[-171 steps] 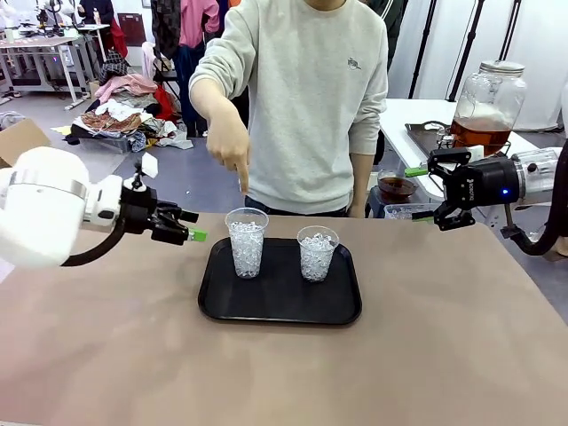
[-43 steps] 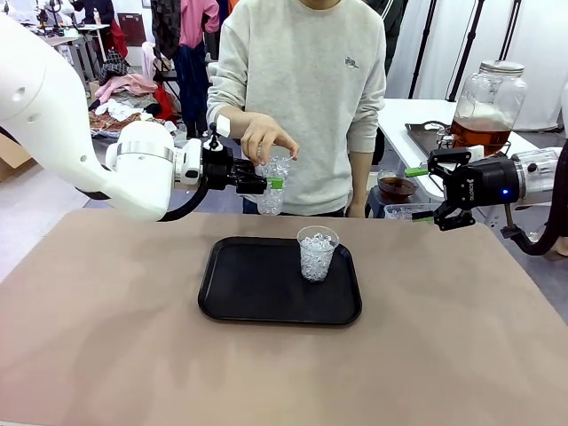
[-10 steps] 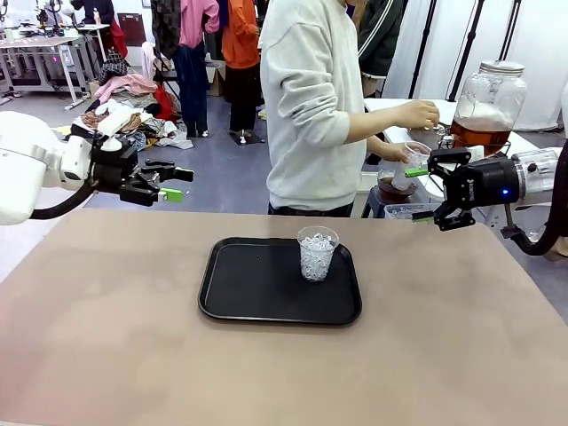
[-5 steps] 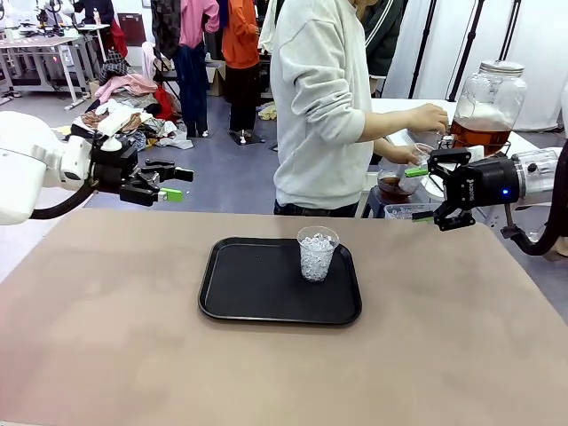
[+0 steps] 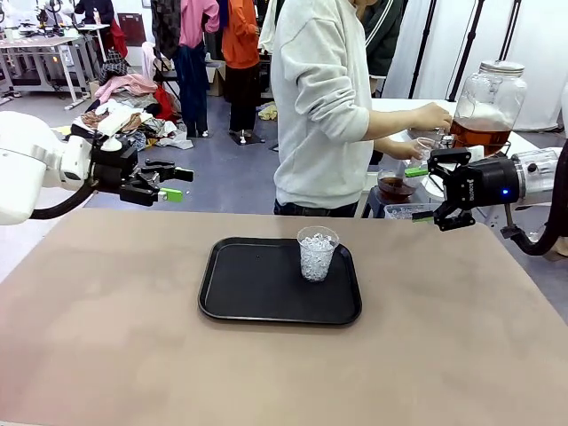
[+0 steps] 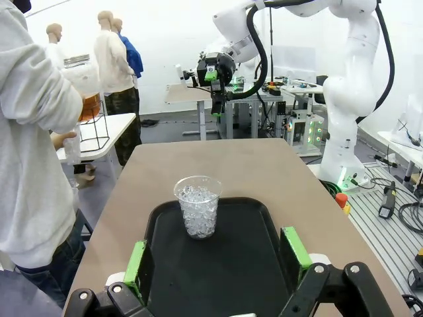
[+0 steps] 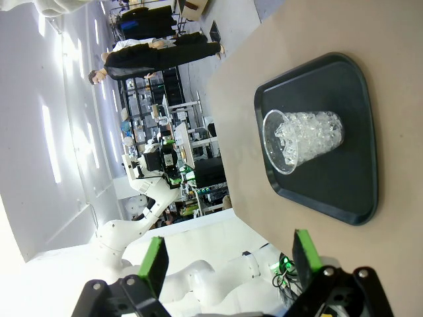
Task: Pour the drink into the iced cup.
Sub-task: Pick up the iced cup indicated by the human and present it to them.
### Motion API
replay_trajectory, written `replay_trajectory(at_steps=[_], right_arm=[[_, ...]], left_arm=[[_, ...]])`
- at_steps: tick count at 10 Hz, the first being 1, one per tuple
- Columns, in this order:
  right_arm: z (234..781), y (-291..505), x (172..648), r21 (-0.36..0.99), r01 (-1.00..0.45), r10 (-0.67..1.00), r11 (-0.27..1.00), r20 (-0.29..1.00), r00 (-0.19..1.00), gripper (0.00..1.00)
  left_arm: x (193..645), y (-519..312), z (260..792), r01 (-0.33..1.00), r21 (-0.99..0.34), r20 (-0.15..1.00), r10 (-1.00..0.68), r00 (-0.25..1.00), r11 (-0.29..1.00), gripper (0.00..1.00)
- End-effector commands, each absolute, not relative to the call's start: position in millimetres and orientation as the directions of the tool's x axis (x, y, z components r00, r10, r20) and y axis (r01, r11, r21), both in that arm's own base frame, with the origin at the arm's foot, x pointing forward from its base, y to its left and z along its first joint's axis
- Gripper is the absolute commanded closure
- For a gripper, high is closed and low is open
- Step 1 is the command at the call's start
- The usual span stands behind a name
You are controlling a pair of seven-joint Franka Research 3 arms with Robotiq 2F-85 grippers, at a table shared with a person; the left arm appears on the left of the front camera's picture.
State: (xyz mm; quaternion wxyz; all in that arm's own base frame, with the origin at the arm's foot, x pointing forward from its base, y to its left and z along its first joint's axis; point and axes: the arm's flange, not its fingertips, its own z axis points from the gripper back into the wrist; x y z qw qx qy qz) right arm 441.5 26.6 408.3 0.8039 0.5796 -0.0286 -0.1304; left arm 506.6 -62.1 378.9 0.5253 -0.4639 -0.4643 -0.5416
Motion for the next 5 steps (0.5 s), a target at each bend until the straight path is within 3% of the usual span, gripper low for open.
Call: replay_trajectory(at_steps=[1,5], right_arm=[[409.6,27.2,442.1,0.940,0.174,-0.244,0.294,-0.102,0.964,0.00],[409.6,27.2,442.1,0.940,0.174,-0.244,0.294,-0.102,0.964,0.00]], left_arm=[[506.7,-61.5,380.4,1.000,0.018,0.990,-0.138,-0.020,-0.010,0.00],[506.7,-61.5,380.4,1.000,0.018,0.990,-0.138,-0.020,-0.010,0.00]])
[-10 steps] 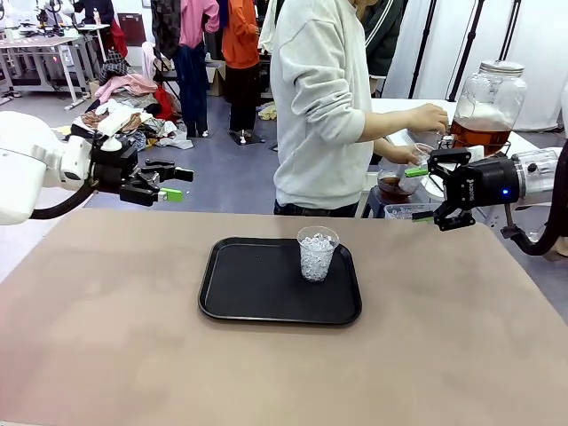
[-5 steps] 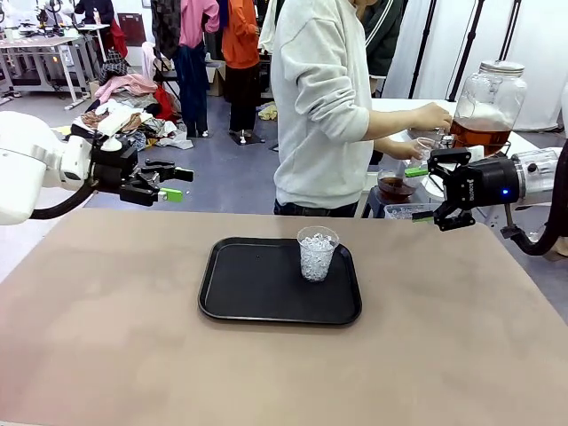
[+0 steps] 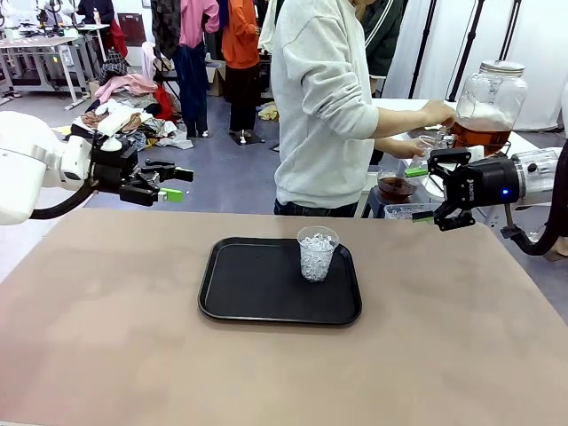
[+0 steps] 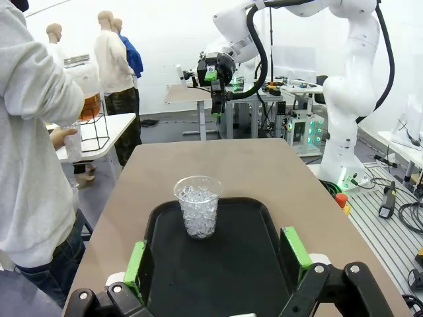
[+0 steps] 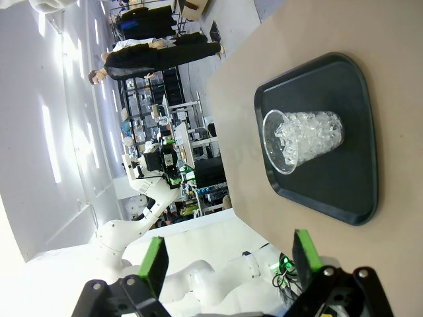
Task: Pour the drink into the iced cup.
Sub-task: Pick up the iced cup indicated by the human and present it to them.
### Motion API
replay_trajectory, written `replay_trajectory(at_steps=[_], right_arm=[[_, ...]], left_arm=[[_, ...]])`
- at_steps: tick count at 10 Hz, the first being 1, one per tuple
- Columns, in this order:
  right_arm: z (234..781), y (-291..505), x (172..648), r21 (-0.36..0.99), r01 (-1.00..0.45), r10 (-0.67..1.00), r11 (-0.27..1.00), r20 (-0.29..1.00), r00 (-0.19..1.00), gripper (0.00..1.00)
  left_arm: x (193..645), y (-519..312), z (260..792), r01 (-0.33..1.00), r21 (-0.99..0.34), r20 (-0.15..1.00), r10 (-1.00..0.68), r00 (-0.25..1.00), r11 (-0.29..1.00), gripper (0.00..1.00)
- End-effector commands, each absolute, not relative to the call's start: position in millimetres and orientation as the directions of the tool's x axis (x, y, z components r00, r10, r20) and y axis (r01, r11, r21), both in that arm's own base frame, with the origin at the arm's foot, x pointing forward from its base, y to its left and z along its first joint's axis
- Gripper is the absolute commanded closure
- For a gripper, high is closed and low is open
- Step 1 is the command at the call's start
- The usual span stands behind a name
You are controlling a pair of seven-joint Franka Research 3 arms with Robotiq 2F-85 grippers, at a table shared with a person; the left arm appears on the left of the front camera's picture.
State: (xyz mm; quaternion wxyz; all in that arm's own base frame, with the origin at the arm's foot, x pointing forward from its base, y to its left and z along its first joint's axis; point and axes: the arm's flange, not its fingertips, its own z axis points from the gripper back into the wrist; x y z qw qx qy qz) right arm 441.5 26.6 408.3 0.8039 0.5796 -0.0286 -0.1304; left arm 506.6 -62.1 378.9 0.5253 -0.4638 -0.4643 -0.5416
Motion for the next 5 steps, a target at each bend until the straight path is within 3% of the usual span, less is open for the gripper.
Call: replay_trajectory(at_steps=[1,5], right_arm=[[409.6,27.2,442.1,0.940,0.174,-0.244,0.294,-0.102,0.964,0.00],[409.6,27.2,442.1,0.940,0.174,-0.244,0.294,-0.102,0.964,0.00]], left_arm=[[506.7,-61.5,380.4,1.000,0.018,0.990,-0.138,-0.020,-0.010,0.00],[506.7,-61.5,380.4,1.000,0.018,0.990,-0.138,-0.020,-0.010,0.00]])
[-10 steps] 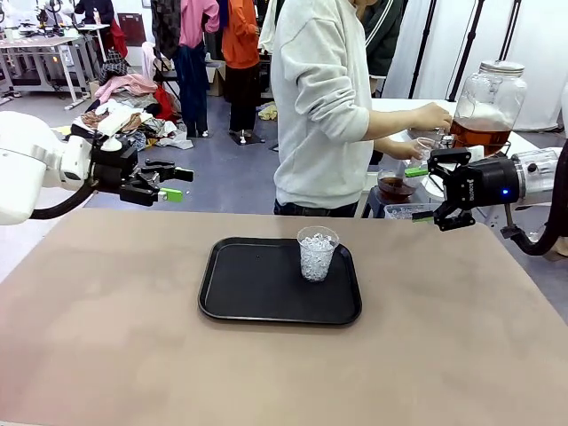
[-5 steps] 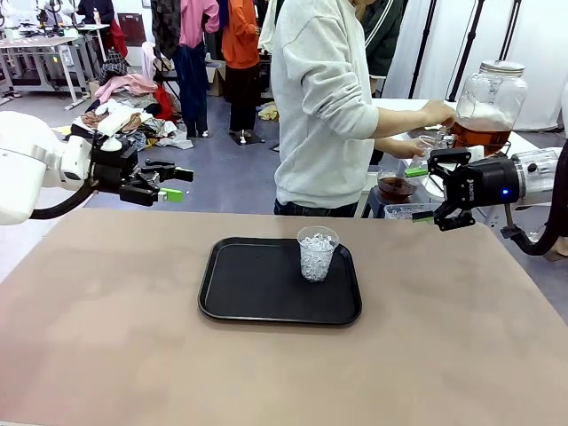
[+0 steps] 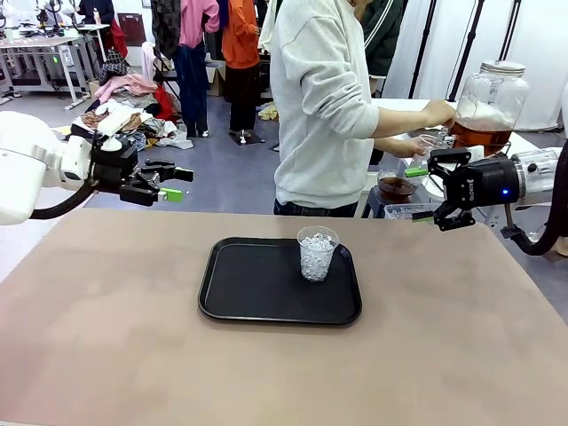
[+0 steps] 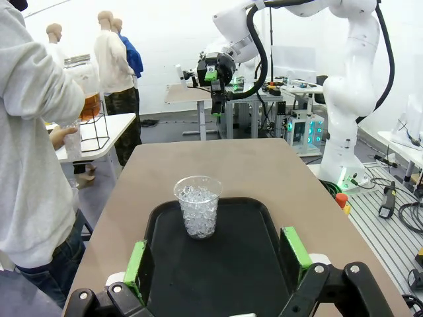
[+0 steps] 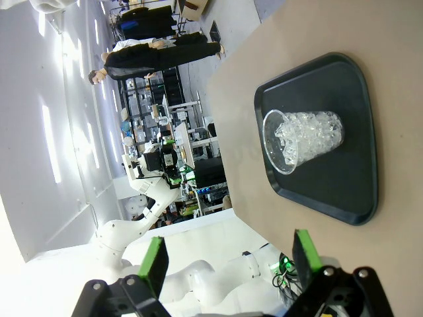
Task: Pour the drink into the iced cup.
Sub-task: Pick up the iced cup indicated by the human and present it to them.
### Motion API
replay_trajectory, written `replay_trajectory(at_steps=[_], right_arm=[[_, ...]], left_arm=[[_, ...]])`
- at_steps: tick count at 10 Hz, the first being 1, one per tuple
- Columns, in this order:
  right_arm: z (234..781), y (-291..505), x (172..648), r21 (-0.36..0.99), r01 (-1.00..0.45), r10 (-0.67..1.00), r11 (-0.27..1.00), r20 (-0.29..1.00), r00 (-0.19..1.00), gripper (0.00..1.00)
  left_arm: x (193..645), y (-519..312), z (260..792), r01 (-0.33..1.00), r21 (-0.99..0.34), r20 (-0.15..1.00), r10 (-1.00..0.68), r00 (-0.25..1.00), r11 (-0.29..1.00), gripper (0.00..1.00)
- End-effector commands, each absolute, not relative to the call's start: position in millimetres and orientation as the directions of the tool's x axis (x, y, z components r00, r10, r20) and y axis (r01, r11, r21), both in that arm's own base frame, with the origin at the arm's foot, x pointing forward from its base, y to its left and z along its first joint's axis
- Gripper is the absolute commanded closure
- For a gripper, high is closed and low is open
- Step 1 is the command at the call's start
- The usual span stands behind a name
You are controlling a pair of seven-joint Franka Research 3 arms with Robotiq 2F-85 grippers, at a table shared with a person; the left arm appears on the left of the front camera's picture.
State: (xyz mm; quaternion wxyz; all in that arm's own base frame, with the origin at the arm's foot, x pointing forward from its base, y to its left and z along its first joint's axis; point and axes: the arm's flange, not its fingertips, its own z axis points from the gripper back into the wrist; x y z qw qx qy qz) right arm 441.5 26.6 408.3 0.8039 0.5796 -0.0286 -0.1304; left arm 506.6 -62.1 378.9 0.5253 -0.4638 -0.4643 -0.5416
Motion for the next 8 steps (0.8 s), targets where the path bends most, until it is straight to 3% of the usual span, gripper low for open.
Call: replay_trajectory(at_steps=[1,8], right_arm=[[409.6,27.2,442.1,0.940,0.174,-0.244,0.294,-0.102,0.964,0.00],[409.6,27.2,442.1,0.940,0.174,-0.244,0.294,-0.102,0.964,0.00]], left_arm=[[506.7,-61.5,380.4,1.000,0.018,0.990,-0.138,-0.020,-0.010,0.00],[506.7,-61.5,380.4,1.000,0.018,0.990,-0.138,-0.020,-0.010,0.00]])
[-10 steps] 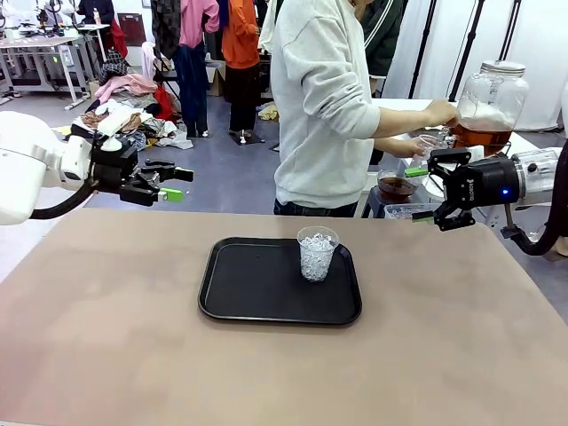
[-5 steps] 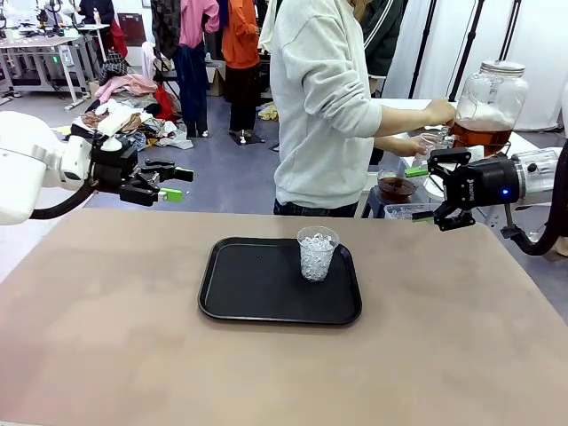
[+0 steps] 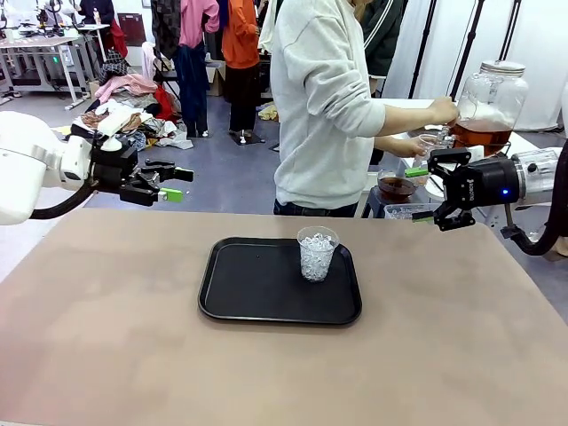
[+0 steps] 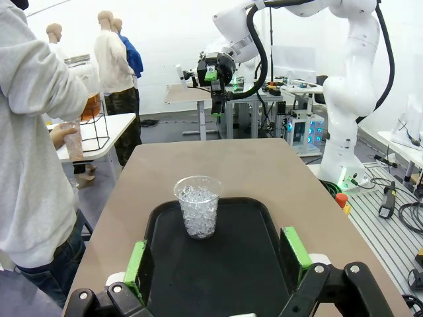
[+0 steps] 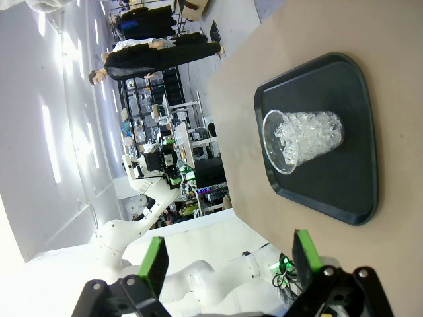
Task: Pour the drink into the iced cup.
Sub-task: Pick up the iced cup indicated by the human and present it to them.
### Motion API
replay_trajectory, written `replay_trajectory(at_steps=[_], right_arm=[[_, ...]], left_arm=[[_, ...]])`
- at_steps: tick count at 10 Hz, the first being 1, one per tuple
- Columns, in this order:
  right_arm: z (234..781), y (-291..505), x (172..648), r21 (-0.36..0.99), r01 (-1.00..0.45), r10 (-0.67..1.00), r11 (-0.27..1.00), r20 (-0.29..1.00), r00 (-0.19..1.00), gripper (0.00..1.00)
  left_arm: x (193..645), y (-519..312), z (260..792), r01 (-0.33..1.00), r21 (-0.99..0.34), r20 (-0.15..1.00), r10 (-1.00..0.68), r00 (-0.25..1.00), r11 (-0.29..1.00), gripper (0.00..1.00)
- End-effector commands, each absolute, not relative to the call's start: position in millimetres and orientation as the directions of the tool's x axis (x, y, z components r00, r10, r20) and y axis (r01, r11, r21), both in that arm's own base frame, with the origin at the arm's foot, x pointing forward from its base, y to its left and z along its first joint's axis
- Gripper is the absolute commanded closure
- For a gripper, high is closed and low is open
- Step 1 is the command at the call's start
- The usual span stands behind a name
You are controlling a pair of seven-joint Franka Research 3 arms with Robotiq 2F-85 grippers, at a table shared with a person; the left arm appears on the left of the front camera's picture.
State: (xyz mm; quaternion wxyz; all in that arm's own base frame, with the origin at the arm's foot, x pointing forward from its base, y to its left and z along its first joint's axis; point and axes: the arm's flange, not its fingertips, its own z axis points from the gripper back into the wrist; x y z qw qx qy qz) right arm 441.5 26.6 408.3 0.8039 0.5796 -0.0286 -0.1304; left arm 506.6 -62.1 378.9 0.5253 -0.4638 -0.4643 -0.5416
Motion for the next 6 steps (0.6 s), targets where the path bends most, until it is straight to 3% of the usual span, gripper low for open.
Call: replay_trajectory(at_steps=[1,6], right_arm=[[409.6,27.2,442.1,0.940,0.174,-0.244,0.294,-0.102,0.964,0.00],[409.6,27.2,442.1,0.940,0.174,-0.244,0.294,-0.102,0.964,0.00]], left_arm=[[506.7,-61.5,380.4,1.000,0.018,0.990,-0.138,-0.020,-0.010,0.00],[506.7,-61.5,380.4,1.000,0.018,0.990,-0.138,-0.020,-0.010,0.00]])
